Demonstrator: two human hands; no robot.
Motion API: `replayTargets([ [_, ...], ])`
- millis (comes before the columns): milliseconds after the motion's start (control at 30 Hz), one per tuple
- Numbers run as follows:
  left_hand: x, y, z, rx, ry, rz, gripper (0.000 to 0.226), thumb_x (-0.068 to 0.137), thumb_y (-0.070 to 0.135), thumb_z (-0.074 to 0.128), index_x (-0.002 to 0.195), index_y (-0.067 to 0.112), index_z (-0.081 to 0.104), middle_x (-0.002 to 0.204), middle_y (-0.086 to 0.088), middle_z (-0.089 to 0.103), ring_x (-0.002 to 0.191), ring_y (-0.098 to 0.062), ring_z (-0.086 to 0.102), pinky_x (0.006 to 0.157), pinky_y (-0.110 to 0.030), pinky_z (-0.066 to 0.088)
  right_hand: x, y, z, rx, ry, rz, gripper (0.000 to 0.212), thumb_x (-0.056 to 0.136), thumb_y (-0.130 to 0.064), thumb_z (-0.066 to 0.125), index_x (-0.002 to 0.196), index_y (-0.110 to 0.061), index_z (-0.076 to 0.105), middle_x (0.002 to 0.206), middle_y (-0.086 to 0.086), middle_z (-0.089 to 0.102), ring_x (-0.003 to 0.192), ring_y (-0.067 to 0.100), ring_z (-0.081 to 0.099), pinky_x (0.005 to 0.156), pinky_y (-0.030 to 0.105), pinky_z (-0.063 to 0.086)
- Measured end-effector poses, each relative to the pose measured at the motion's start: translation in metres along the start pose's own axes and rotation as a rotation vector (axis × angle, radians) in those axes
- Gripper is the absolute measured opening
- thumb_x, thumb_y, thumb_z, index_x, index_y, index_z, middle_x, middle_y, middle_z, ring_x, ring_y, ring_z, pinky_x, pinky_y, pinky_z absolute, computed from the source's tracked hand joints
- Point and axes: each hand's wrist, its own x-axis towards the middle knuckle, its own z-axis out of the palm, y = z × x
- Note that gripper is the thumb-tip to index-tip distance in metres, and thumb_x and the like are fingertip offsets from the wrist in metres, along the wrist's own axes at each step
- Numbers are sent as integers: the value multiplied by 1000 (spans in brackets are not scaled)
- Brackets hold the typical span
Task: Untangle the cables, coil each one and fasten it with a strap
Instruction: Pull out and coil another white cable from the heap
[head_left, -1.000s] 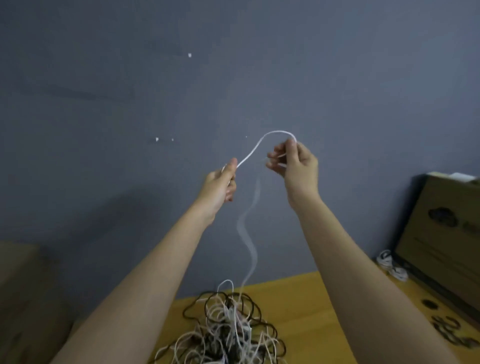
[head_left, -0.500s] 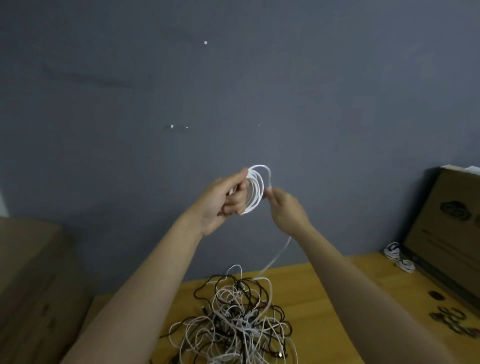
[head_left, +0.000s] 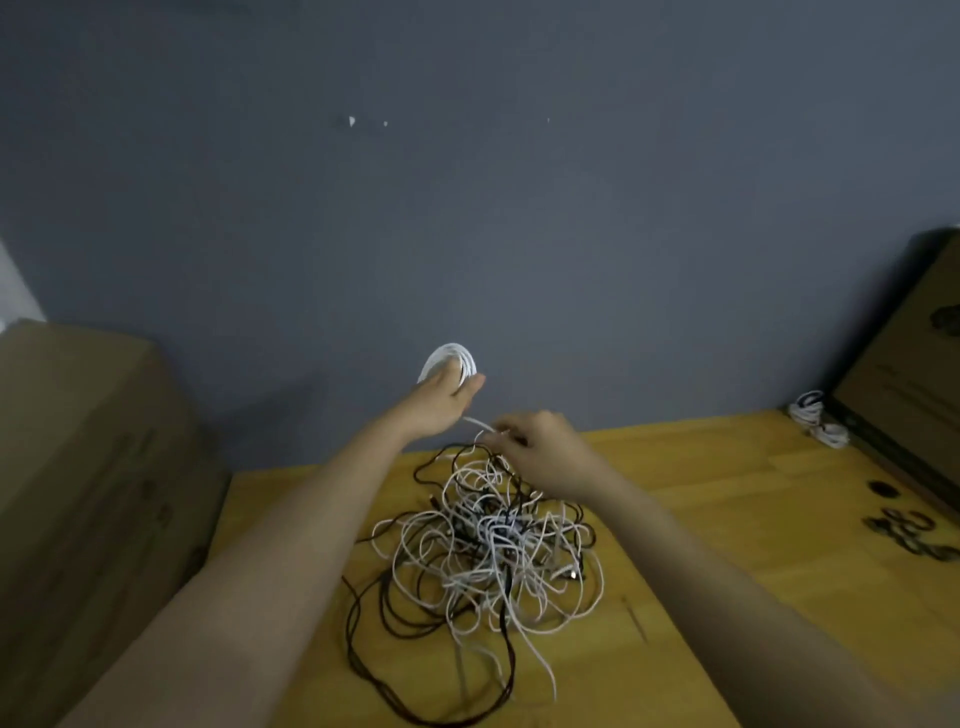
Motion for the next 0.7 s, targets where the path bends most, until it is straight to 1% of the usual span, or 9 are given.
replayTargets([
  [33, -10, -3, 3, 9, -45, 20, 46, 101, 46, 31, 107, 4, 48, 96, -16, 61, 97, -34, 60, 79, -35, 40, -2, 6, -6, -34, 23, 1, 22, 97, -26, 55, 94, -10, 70, 60, -6, 55, 53, 7, 46, 55, 26, 37],
  [100, -33, -1, 8, -39, -153, 94, 45, 97, 53, 25, 87, 17, 49, 72, -2, 57, 71, -20, 60, 71, -30, 43, -6, 20, -16, -89, 103, -6, 20, 96, -25, 56, 97, -13, 73, 76, -2, 68, 63, 10, 54, 64, 28, 44],
  [167, -56, 7, 17, -163, -280, 142, 48, 89, 60, 20, 79, 21, 47, 56, 6, 50, 50, -11, 50, 62, -26, 45, -7, 30, -24, -55, 197, -22, 17, 93, -25, 61, 96, -15, 75, 85, -4, 71, 65, 3, 53, 65, 25, 44],
  [300, -84, 22, 20, -567, -360, 134, 53, 89, 57, 25, 74, 12, 48, 41, 7, 36, 36, -8, 33, 45, -19, 33, -4, 33, -12, 284, 230, 37, 10, 91, -22, 63, 88, -18, 72, 65, -5, 58, 54, 5, 47, 56, 19, 39],
  [400, -91, 31, 17, -922, -269, 105, 50, 86, 55, 28, 70, 11, 45, 38, 9, 28, 33, -8, 24, 49, -29, 23, -9, 36, 19, 642, 168, 161, 17, 97, -17, 52, 93, -14, 68, 56, 0, 47, 43, 5, 36, 43, 16, 31],
  [500, -82, 36, 24, -1094, -124, 107, 49, 87, 54, 25, 74, 10, 42, 41, 9, 32, 38, -7, 28, 50, -23, 29, -20, 36, 50, 845, 83, 263, 21, 102, -26, 42, 96, -18, 60, 60, 4, 54, 45, 12, 47, 44, 22, 39],
  [567, -71, 38, 33, -1198, -47, 91, 44, 96, 47, 24, 79, 11, 42, 47, 9, 38, 42, -6, 34, 50, -19, 33, -25, 30, 68, 864, -10, 302, 22, 103, -31, 37, 105, -23, 57, 61, 7, 56, 49, 18, 53, 47, 25, 45],
  [633, -54, 36, 44, -1109, 76, 39, 31, 104, 34, 25, 87, 14, 42, 55, 8, 45, 48, -5, 45, 57, -20, 39, -26, 22, 79, 780, -84, 277, 26, 104, -29, 34, 113, -20, 56, 58, 7, 53, 44, 14, 50, 43, 22, 41],
  [700, -36, 25, 49, -796, 190, 0, 25, 105, 27, 28, 87, 16, 40, 67, 3, 49, 56, -3, 53, 68, -24, 42, -26, 16, 82, 593, -104, 193, 29, 104, -27, 35, 111, -10, 58, 57, 2, 49, 42, 6, 44, 45, 21, 37],
])
